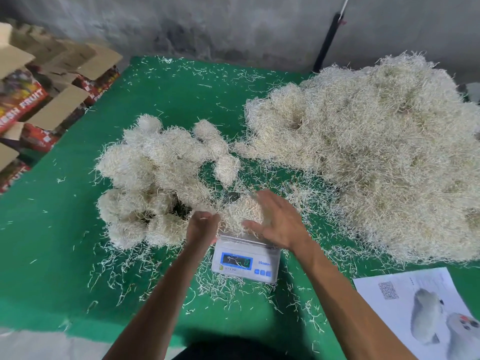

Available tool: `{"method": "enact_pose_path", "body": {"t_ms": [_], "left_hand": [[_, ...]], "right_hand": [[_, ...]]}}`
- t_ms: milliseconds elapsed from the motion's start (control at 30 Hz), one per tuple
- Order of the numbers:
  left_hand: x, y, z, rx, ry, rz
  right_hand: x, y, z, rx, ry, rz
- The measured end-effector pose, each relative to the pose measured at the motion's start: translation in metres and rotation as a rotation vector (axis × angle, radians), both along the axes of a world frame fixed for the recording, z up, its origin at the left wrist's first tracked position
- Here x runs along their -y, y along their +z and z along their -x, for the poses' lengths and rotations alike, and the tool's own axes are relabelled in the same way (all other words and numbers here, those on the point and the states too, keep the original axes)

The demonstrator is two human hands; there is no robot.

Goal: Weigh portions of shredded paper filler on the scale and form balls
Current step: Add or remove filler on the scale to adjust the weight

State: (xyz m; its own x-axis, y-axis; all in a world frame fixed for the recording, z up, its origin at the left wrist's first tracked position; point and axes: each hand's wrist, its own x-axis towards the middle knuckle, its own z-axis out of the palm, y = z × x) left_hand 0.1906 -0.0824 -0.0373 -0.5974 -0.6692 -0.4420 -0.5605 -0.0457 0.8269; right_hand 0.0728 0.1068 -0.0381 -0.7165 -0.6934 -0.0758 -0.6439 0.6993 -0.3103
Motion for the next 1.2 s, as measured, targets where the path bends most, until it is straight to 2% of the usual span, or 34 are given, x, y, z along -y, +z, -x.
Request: {"method": "enact_pose_path", "body": {"t_ms": [100,167,300,533,1200], "left_hand": [[0.001,0.000,-0.008,-0.026,-0.056,0.206],[0.003,0.000,-0.011,-0.082,-0.099,0.283],[0.004,-0.001,-0.013,-0.140,-0.137,0.304],[0.002,-0.010,-0.013,-0.139,-0.198,0.116],[0.010,-0.008,-0.025,-0.076,-0.200,-0.021]], "right_hand": [[-0.013,0.002,-0.009,0.038,-0.134,0.208],[-0.018,0.003,-0.012,0.057,-0.165,0.217],[-0.025,0.004,-0.021,0.014,-0.129,0.172],[-0.031,0.006,-0.032,0.052,-0.185,0.185],[-0.021,-0.007,-0.046,0.095,-0.305,0.262]]}}
